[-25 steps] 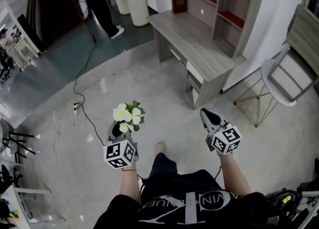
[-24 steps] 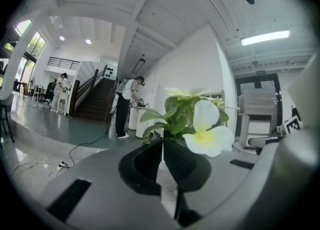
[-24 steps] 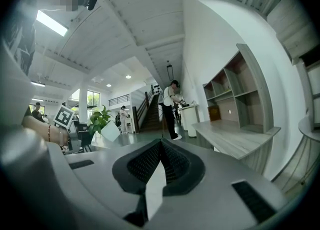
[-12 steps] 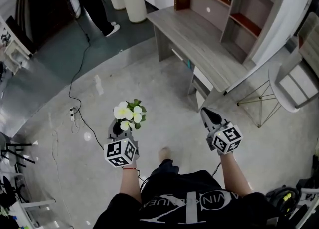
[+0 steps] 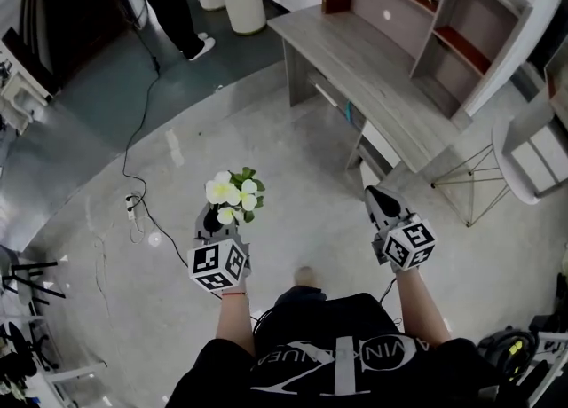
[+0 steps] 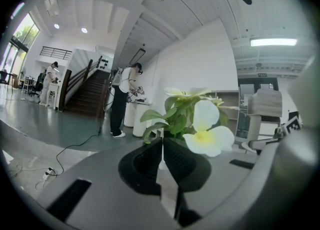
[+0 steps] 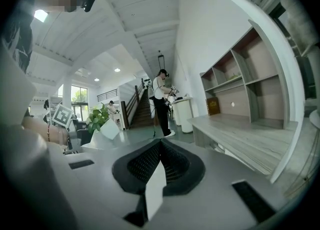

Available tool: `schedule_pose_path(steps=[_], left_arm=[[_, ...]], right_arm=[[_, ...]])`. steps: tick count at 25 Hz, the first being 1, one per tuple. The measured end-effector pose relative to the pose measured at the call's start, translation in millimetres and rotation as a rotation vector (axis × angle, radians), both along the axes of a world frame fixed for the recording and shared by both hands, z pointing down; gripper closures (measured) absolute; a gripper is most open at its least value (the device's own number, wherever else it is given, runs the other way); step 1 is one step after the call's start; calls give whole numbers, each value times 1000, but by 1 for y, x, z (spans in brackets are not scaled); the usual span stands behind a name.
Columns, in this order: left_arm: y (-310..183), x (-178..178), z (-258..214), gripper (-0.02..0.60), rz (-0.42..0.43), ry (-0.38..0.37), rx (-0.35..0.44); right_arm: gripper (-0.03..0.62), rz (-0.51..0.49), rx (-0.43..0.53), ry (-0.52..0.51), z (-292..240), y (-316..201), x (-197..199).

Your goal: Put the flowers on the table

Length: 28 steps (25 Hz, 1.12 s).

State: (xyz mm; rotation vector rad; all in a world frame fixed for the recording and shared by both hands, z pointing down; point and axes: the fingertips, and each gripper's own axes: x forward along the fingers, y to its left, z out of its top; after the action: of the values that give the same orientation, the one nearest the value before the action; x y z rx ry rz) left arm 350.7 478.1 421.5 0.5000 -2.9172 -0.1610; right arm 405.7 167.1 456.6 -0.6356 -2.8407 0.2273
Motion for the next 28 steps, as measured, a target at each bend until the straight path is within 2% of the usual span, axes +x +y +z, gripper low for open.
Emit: schedule_pose_path(steps=[6,12,15,19,23,28], left_arm=[[11,-17,4,571,-11,-19,31],[25,-27,-7,571,-37,-43,40],[27,-36,-3,571,-51,-34,61],[9,-51,6,571,-14,-7,52],[0,-77,9,571,5,-8,22],[-10,-130,17,571,9,11,31]], right_arm=[[583,-20,38,-6,-3,13,-19],[583,-3,11,-21,-10,15,-36],[583,-2,5,-30,-11,16,-41],[583,59,-34,-6,-1,-1,-50],[583,73,-42,6,8,-10,-74],[583,73,-37,-9,9,-21,-125]])
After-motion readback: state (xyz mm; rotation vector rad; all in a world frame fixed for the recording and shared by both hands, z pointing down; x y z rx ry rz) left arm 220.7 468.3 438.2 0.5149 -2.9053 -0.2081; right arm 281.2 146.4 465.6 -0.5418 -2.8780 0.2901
